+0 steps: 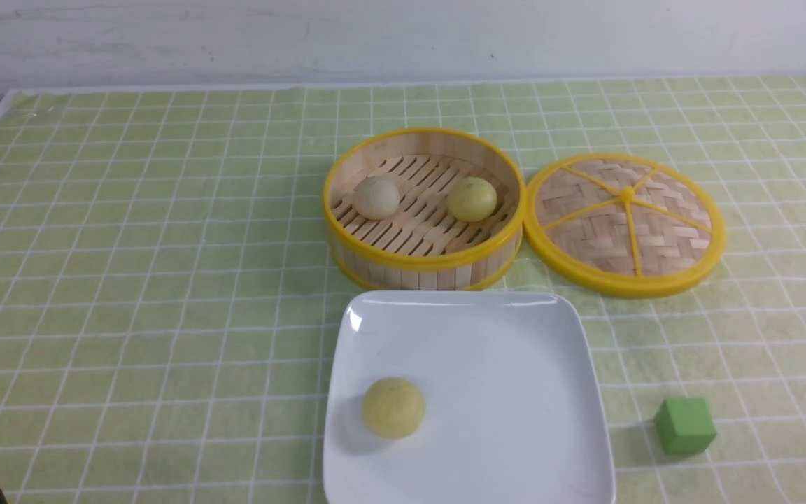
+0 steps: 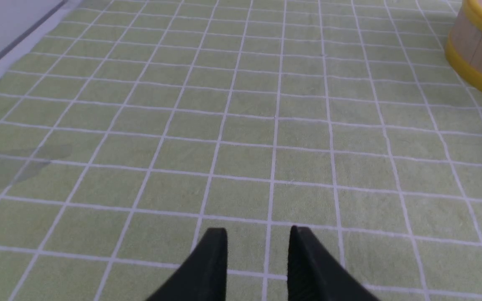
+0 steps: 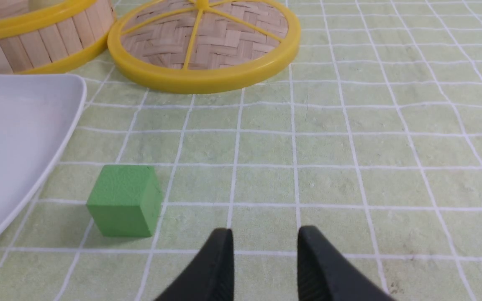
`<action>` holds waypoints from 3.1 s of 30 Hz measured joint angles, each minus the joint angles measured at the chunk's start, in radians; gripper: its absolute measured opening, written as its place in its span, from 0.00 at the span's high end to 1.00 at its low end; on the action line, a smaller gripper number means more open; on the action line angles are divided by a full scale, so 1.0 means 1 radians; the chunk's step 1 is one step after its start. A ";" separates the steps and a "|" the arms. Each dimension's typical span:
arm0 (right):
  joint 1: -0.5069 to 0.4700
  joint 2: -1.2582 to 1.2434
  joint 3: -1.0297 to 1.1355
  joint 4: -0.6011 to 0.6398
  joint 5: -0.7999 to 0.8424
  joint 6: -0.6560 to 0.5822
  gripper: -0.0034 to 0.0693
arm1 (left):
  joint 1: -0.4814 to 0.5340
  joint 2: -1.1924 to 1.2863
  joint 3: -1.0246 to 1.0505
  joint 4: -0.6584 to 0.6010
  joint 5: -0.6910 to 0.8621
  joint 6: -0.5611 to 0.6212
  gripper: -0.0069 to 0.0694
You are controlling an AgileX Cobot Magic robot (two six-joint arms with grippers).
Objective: Put the steamed buns into the plate on the green tablecloth.
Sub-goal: 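Reach toward a bun in the bamboo steamer with the right gripper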
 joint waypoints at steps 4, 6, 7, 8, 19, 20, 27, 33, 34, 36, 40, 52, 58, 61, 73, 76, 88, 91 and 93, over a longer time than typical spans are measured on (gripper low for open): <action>0.000 0.000 0.000 0.000 0.000 0.000 0.62 | 0.000 0.000 0.000 0.000 0.000 0.000 0.60; 0.000 0.000 0.000 0.000 0.000 0.000 0.62 | 0.000 0.000 0.000 -0.009 0.000 -0.018 0.60; 0.000 0.000 0.000 0.000 0.000 0.000 0.62 | 0.000 0.000 0.000 -0.012 0.000 -0.025 0.60; 0.000 0.000 0.000 0.000 0.000 0.000 0.62 | 0.000 0.000 0.000 -0.054 -0.001 -0.073 0.60; 0.000 0.000 0.000 -0.019 -0.004 0.002 0.62 | 0.000 0.000 -0.001 -0.433 -0.001 -0.583 0.60; 0.000 0.000 0.000 -0.018 -0.004 0.006 0.62 | 0.000 0.000 -0.001 -0.436 -0.001 -0.583 0.60; 0.000 0.000 0.006 0.361 -0.022 0.293 0.62 | 0.000 0.000 -0.001 -0.453 -0.001 -0.676 0.60; 0.000 0.000 0.006 0.509 -0.028 0.342 0.62 | 0.000 0.000 0.001 -0.453 -0.011 -0.676 0.60; 0.000 0.000 0.006 0.512 -0.029 0.342 0.62 | 0.000 0.000 0.001 -0.453 -0.013 -0.676 0.60; 0.000 0.000 0.006 0.517 -0.033 0.345 0.62 | 0.000 0.000 0.001 -0.450 -0.034 -0.678 0.60; 0.000 0.000 0.006 0.528 -0.034 0.346 0.63 | 0.000 0.000 0.001 -0.443 -0.124 -0.679 0.62; 0.000 0.241 -0.389 0.224 0.259 0.319 0.96 | 0.000 0.210 -0.500 -0.447 0.281 -0.319 0.91; 0.000 0.660 -0.673 -0.011 0.590 0.323 0.95 | 0.000 0.594 -0.779 -0.498 0.700 0.020 0.91; 0.000 0.862 -0.749 0.065 0.578 0.234 0.94 | 0.000 0.779 -0.846 -0.518 0.780 0.146 0.91; 0.078 1.559 -1.132 0.450 0.598 -0.174 0.76 | 0.000 1.106 -0.860 -0.650 0.686 0.327 0.89; 0.157 1.714 -1.327 0.417 0.604 -0.160 0.71 | 0.000 1.144 -0.860 -0.660 0.671 0.332 0.88; 0.396 2.314 -2.230 0.034 0.716 0.029 0.43 | 0.000 1.169 -0.860 -0.664 0.660 0.333 0.83; 0.409 2.439 -2.404 -0.028 0.749 0.070 0.38 | 0.000 1.169 -0.860 -0.664 0.654 0.335 0.82; 0.411 2.514 -2.529 -0.062 0.783 0.081 0.35 | 0.000 1.169 -0.860 -0.664 0.645 0.335 0.80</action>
